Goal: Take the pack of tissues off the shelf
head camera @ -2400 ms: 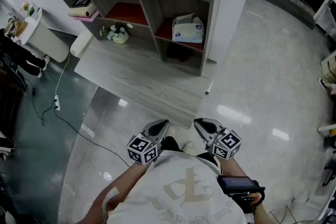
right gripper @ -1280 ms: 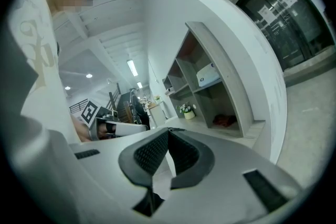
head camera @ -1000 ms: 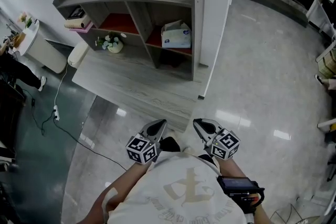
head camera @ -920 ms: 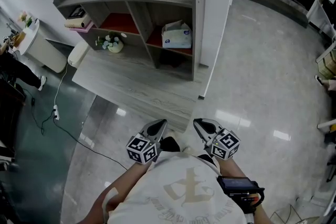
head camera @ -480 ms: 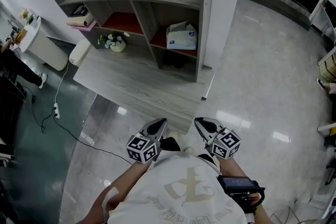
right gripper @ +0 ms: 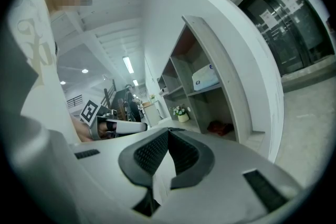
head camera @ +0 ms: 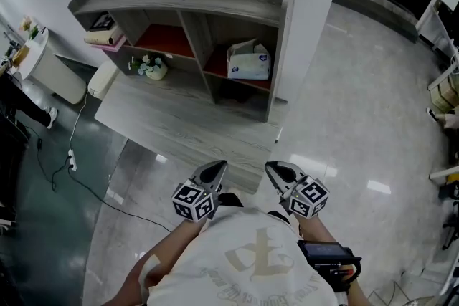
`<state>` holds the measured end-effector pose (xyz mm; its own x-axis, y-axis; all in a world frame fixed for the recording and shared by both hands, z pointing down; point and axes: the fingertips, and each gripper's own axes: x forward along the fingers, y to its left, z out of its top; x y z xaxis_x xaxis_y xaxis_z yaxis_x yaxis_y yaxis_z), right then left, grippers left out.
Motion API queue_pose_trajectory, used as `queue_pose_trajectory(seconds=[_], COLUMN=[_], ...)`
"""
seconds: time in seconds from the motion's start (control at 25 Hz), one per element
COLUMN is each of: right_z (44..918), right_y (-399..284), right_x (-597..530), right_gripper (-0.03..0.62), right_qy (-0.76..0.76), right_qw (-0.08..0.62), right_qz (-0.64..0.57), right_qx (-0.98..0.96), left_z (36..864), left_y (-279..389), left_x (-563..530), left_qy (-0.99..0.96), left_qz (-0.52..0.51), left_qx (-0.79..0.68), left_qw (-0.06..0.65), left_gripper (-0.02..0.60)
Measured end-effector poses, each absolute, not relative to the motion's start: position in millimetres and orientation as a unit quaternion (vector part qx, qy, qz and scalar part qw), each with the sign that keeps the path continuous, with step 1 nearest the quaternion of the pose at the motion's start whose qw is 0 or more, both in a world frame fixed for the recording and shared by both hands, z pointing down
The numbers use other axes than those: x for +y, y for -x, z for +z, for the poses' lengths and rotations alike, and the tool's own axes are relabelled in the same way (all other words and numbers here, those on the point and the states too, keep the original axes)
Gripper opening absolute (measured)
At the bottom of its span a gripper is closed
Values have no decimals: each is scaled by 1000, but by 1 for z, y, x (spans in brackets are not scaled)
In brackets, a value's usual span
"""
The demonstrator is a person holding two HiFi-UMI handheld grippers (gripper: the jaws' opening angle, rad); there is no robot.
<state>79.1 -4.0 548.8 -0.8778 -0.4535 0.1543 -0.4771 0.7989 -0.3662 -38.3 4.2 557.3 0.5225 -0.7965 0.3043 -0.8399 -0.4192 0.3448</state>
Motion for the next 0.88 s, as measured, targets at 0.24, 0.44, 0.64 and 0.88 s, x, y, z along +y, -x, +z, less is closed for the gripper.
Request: queue_pose_trajectory(seconds=[0.24,0.44,0.64,0.88], right_z=[548,547,544,543], right_y=[-70,-62,-56,-52], right_x=[-26,-46,-65,-79], right_gripper=[5,5,5,5], right_qy=[-254,-264,-279,-298], right_qw=[34,39,42,47], right_qz=[201,198,195,192], right_qx=[-945,-943,-939,-934], left_z=[557,558,557,559], left_y=[49,55,62,65], left_x=[-24,-47,-71,-93], left_qy=[-845,-850,-856,-865], left_qz=[48,54,52,52], left_qx=[-479,-470,-459,-442], left_qw=[234,231,230,231], left_gripper=[6,5,6,6])
